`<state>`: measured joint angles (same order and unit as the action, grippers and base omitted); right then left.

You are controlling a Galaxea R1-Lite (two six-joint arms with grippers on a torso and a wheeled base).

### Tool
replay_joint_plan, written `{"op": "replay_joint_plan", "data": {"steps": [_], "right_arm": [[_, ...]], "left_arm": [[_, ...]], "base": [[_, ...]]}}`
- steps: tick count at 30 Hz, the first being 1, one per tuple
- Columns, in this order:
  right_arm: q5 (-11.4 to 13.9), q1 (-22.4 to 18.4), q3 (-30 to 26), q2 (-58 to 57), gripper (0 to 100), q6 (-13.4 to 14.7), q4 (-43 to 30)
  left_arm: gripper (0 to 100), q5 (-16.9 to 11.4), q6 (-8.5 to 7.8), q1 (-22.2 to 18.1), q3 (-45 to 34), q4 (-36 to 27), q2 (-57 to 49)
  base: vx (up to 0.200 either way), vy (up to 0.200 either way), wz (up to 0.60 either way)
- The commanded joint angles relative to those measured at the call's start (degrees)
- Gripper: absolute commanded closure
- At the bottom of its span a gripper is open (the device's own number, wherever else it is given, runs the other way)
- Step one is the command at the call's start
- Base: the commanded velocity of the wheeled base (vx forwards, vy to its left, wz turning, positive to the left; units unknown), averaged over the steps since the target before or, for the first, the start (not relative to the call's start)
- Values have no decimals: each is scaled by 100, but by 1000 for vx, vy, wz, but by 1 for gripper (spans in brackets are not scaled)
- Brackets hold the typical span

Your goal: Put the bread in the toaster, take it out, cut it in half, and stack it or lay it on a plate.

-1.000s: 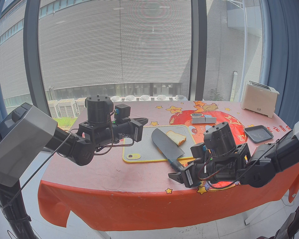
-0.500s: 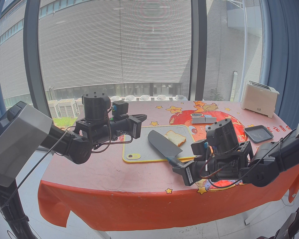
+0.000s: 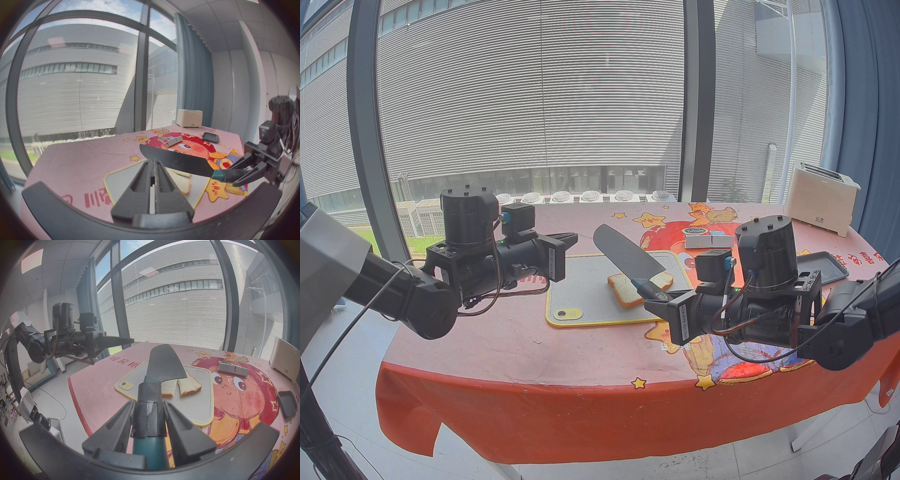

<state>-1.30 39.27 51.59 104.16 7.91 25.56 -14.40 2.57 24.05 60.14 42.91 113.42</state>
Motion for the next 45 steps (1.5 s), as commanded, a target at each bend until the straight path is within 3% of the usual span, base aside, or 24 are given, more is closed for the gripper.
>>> {"op": "replay_joint_plan", "data": {"steps": [1, 6, 8, 14, 18, 20, 21, 31, 32, 35, 36, 37, 38, 42, 44, 45], "right_arm": [[7, -42, -17, -80, 100, 9, 36], [43, -51, -17, -80, 100, 9, 28], [60, -42, -26, -71, 100, 9, 28], [69, 11, -70, -53, 100, 0, 36], [69, 20, -70, -62, 100, 0, 36], [60, -7, -70, -62, 100, 0, 36], [60, -7, -70, -62, 100, 0, 36], [60, 11, -70, -71, 100, -9, 36], [69, 46, -97, -115, 100, 9, 28], [69, 72, -149, -132, 100, -9, 36], [69, 72, -149, -132, 100, -9, 36], [78, 134, -158, -159, 100, 0, 36], [78, 143, -167, -159, 100, 0, 36], [78, 222, -228, -203, 100, 0, 36], [78, 257, -246, -203, 100, 0, 36], [78, 257, -246, -203, 100, 0, 36]], "left_arm": [[100, 33, 604, 38, -266, 7, -268], [100, -37, 1676, 56, -318, 16, -268], [100, -151, 1931, 82, -371, 16, -268], [100, -617, 2300, 170, -529, 16, -277], [100, -661, 2626, 337, -494, 16, -242], [100, -661, 2687, 337, -512, 16, -215], [0, -661, 2687, 346, -520, 16, -215], [0, -661, 2766, 319, -520, 16, -242], [0, -670, 3047, 363, -468, 16, -242], [0, -775, 3601, 390, -283, 16, -206], [0, -775, 3601, 390, -283, 16, -206], [0, -872, 4076, 372, -160, 16, -198], [0, -898, 4252, 363, -125, 16, -198], [0, -1118, 4761, 355, -46, 16, -101], [0, -1171, 4972, 346, 68, 16, -13], [0, -1171, 4999, 346, 86, 16, 5]], "base": [[0, 0, 0], [0, 0, 0], [0, 0, 0], [0, 0, 0], [0, 0, 0], [0, 0, 0], [0, 0, 0], [0, 0, 0], [0, 0, 0], [0, 0, 0], [0, 0, 0], [0, 0, 0], [0, 0, 0], [0, 0, 0], [0, 0, 0], [0, 0, 0]]}}
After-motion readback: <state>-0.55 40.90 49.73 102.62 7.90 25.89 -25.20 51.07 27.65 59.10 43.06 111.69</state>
